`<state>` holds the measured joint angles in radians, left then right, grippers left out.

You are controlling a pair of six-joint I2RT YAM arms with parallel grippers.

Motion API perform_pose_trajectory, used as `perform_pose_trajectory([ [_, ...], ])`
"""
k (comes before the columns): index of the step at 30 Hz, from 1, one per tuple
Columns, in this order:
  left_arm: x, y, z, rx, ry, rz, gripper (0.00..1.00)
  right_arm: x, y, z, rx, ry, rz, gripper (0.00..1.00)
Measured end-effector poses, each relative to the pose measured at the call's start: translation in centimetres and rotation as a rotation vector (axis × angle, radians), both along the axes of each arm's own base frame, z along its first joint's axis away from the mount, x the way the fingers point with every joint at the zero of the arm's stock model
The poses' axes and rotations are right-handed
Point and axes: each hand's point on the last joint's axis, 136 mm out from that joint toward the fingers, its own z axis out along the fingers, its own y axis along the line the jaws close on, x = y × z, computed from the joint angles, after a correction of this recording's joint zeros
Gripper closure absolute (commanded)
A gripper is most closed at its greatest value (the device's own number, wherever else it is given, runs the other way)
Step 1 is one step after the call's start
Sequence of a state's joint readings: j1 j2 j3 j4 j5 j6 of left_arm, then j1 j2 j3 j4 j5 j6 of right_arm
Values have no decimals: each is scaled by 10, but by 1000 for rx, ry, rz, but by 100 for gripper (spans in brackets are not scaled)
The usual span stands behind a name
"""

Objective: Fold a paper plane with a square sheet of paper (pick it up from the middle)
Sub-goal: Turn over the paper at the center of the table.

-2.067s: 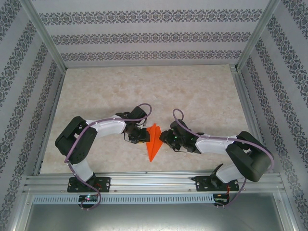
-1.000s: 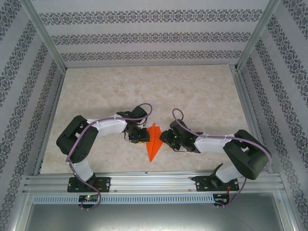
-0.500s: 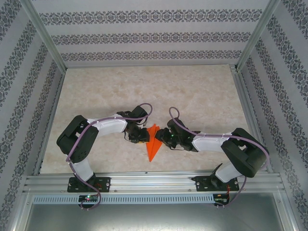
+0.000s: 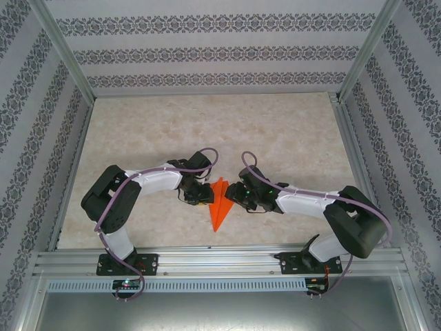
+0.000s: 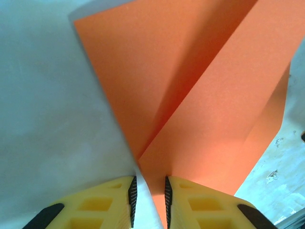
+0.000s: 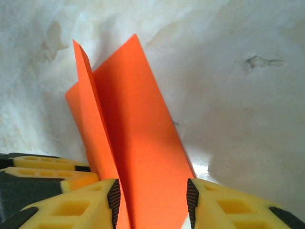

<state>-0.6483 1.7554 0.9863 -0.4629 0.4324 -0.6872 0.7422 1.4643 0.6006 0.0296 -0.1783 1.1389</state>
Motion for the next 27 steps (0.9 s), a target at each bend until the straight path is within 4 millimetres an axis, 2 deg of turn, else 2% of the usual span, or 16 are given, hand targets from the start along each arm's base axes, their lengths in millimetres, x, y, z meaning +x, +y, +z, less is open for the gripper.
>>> perform_pose_trajectory([
  [5,0,0,0,0,0,0,73,-3,1,-15,-21,34,15,60],
  [14,0,0,0,1,1,0,74,-2,4,-15,-18,41,19,65],
  [18,0,0,0,1,1,0,75,-2,23,-8,46,12,60,65],
  [23,0,0,0,2,2,0,75,-3,36,-3,95,0,91,61],
  [27,0,0,-1,2,1,1,76,-1,41,2,123,-12,92,54],
])
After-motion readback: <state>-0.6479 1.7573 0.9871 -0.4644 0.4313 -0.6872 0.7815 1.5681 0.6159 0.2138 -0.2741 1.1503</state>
